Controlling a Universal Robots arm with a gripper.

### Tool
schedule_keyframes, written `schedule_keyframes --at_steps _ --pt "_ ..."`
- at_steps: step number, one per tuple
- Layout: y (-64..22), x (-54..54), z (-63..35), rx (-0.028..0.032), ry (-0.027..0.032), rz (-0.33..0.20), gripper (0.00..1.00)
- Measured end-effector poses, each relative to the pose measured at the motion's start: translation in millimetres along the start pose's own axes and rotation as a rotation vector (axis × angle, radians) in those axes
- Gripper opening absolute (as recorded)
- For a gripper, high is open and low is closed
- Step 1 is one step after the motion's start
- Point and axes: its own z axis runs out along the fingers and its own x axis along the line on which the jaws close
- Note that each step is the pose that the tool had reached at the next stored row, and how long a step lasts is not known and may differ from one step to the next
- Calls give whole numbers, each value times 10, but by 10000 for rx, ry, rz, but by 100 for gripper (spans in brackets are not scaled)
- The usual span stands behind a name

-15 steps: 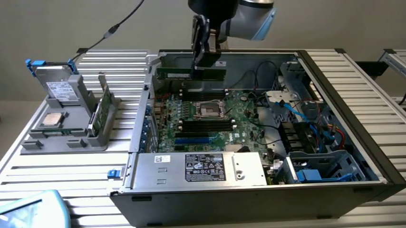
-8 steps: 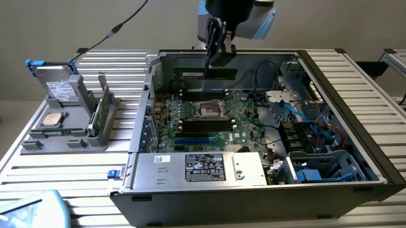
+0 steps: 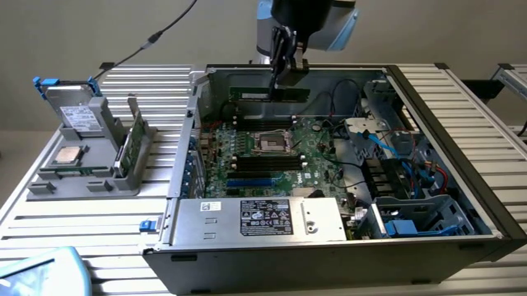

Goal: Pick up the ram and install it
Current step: 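Pick up the ram and move it above insertion slot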

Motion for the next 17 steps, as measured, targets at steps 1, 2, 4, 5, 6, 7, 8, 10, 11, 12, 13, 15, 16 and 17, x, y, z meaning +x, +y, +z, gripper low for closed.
schedule_keyframes --at_steps 1,2,4,5,6,7,8,10,11,12,13,15,16,17 --pt "-11 -1 15 -1 13 2 14" --pt "-19 -2 29 -2 22 4 14" --pt "-34 -5 58 -2 38 7 14" --pt "-42 -7 74 -2 45 9 14" --pt "-53 -12 89 -2 49 9 14" --pt "-67 -20 104 -2 52 10 14" --pt "-80 -34 119 -2 51 10 14" --pt "-99 -67 146 -2 54 11 14" --pt "-107 -85 158 1 56 11 14" --pt "-112 -100 166 7 60 12 14" --pt "-116 -113 174 20 64 14 14" --pt "-119 -130 186 72 70 25 14" --pt "-120 -133 192 110 74 36 14" --pt "-122 -135 197 146 78 46 14"
